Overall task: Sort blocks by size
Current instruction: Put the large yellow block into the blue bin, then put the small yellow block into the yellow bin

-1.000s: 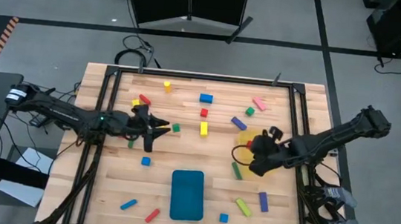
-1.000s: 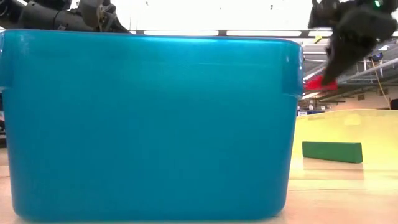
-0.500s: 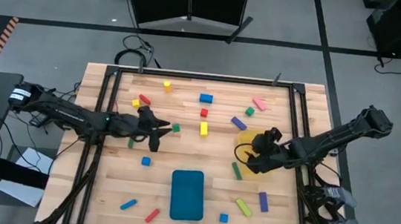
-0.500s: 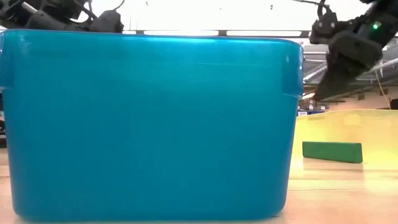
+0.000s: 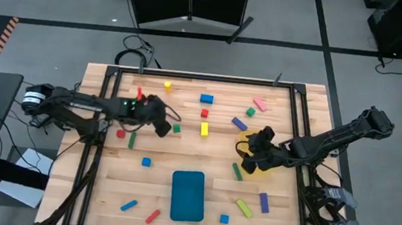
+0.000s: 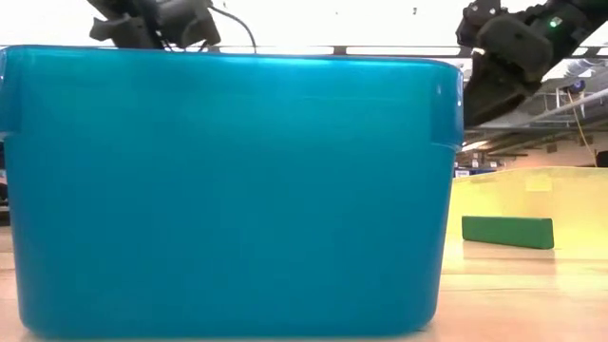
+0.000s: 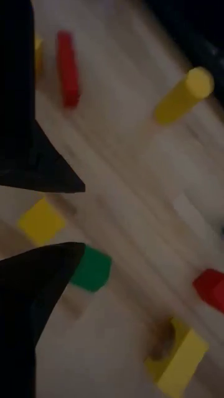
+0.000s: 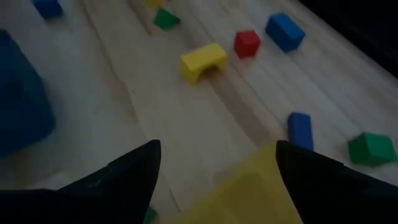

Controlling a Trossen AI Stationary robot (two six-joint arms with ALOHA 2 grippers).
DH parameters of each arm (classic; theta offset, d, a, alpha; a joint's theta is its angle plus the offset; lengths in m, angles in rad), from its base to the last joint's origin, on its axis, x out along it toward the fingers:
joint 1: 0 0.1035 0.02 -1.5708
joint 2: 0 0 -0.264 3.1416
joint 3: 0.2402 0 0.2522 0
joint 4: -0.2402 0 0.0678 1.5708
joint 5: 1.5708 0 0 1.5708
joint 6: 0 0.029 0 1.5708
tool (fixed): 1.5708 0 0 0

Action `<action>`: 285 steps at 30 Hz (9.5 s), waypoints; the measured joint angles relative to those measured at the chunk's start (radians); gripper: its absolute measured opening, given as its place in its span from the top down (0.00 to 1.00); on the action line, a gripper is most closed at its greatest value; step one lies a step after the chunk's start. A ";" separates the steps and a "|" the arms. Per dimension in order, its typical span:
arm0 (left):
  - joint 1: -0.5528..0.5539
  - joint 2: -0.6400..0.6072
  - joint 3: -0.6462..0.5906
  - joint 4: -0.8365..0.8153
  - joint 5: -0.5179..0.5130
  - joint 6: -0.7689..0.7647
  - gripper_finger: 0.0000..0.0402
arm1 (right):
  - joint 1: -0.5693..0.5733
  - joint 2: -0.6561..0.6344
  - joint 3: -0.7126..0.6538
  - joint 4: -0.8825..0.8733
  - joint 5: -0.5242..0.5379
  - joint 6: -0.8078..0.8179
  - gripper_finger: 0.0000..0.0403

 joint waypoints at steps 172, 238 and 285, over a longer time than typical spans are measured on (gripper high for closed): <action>-0.491 -0.231 -0.381 0.915 -0.177 0.140 0.31 | -0.426 0.925 0.741 -0.119 -0.279 0.222 0.29; -0.140 -0.038 -0.367 0.422 -0.046 -0.405 0.21 | 0.108 0.801 0.741 0.311 -0.297 -0.330 0.14; -0.159 0.248 0.064 0.590 -0.083 -0.014 0.66 | 0.306 0.391 0.741 -0.006 0.209 -0.518 0.40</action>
